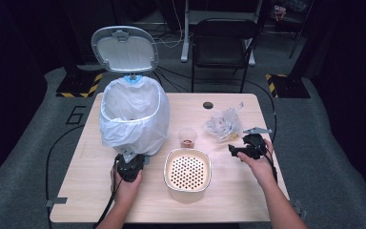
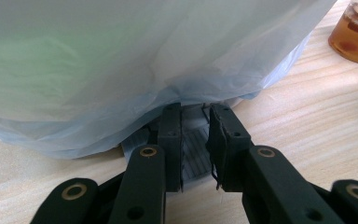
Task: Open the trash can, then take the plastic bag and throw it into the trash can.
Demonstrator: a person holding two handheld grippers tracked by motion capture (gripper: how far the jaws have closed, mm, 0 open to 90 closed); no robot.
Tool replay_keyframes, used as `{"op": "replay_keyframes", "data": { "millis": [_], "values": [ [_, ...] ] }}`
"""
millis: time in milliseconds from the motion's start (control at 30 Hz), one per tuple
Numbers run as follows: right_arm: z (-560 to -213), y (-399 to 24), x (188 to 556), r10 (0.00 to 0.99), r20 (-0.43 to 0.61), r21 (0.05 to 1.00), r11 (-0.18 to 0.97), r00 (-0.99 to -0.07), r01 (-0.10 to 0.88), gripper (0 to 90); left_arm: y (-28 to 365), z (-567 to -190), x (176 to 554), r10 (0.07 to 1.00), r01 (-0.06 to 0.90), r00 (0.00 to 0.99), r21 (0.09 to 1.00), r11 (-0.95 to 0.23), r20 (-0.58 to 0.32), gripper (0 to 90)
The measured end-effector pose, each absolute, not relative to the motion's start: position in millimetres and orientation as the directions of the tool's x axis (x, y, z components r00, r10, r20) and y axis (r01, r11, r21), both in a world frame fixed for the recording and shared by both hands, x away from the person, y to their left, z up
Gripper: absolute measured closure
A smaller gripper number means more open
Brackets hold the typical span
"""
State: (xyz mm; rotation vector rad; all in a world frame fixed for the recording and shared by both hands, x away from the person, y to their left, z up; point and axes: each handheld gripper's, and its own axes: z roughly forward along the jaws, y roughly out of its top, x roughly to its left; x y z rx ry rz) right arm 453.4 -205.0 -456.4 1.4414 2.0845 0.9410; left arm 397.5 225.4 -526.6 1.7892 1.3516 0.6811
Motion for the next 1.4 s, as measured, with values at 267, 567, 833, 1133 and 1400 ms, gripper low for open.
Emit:
{"op": "replay_keyframes", "data": {
  "millis": [267, 567, 833, 1133, 1400],
  "values": [
    [-443.0, -197.6, 471.7, 0.931, 0.008, 0.735, 0.243, -0.366, 0.634, 14.2, 225.5, -526.5, 397.5, 0.956, 0.540, 0.292, 0.830, -0.138, -0.031, 75.1],
    [-427.9, -194.7, 491.6, 0.940, 0.020, 0.750, 0.211, -0.340, 0.627, 10.2, 225.0, -526.8, 397.5, 0.957, 0.537, 0.288, 0.833, -0.130, -0.036, 75.1],
    [-420.3, -191.6, 513.1, 0.943, 0.021, 0.749, 0.205, -0.332, 0.630, 0.0, 223.9, -527.3, 397.2, 0.960, 0.537, 0.277, 0.835, -0.117, -0.044, 75.1],
    [-429.7, -186.3, 544.4, 0.962, 0.019, 0.724, 0.176, -0.274, 0.667, 0.0, 225.3, -526.4, 397.3, 0.956, 0.541, 0.291, 0.830, -0.134, -0.035, 75.1],
    [-445.6, -187.6, 561.4, 0.974, 0.008, 0.708, 0.155, -0.227, 0.689, 0.0, 225.4, -526.6, 397.4, 0.956, 0.539, 0.291, 0.832, -0.134, -0.034, 75.0]
  ]
}}
